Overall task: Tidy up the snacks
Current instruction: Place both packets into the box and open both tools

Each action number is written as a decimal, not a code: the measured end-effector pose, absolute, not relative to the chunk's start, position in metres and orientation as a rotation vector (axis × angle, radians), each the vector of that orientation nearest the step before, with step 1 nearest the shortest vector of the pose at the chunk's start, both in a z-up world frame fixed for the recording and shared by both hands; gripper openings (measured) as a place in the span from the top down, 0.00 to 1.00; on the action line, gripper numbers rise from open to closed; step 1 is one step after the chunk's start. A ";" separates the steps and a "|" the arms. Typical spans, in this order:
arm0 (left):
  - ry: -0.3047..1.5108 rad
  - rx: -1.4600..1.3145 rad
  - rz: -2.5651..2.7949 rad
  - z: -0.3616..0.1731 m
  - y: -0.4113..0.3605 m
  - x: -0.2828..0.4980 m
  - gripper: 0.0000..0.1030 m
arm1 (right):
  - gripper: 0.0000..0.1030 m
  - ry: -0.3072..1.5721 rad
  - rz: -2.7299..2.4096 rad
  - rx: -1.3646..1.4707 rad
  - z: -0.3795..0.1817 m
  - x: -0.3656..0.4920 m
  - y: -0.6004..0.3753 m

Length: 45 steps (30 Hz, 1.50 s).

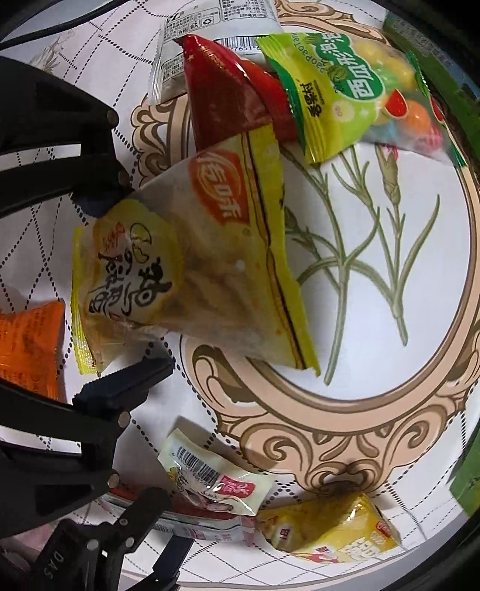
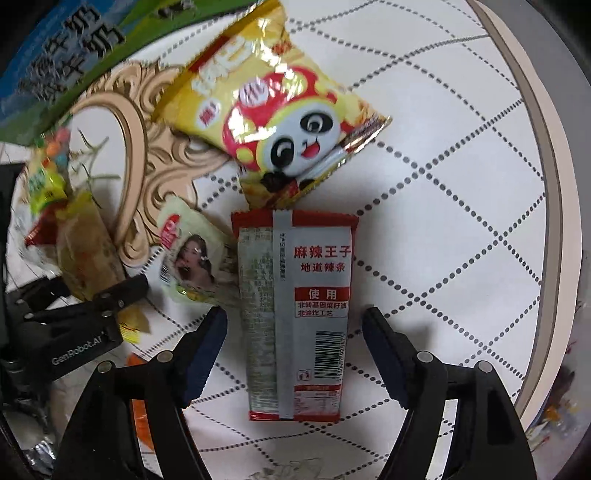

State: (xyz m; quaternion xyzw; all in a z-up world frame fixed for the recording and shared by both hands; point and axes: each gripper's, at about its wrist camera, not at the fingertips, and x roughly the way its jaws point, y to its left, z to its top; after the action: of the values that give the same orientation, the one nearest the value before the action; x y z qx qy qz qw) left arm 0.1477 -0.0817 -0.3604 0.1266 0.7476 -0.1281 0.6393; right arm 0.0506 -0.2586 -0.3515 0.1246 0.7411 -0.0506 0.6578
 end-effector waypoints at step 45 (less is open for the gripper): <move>1.431 0.150 -0.228 -0.182 -0.051 0.445 0.57 | 0.53 1.358 -0.018 0.273 -0.204 0.400 -0.248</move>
State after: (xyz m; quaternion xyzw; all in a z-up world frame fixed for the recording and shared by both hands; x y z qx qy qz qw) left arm 0.4450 -0.0511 -0.1815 0.0686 0.6540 -0.1043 0.7462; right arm 0.3997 -0.2477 -0.2040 0.1259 0.6259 -0.0082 0.7697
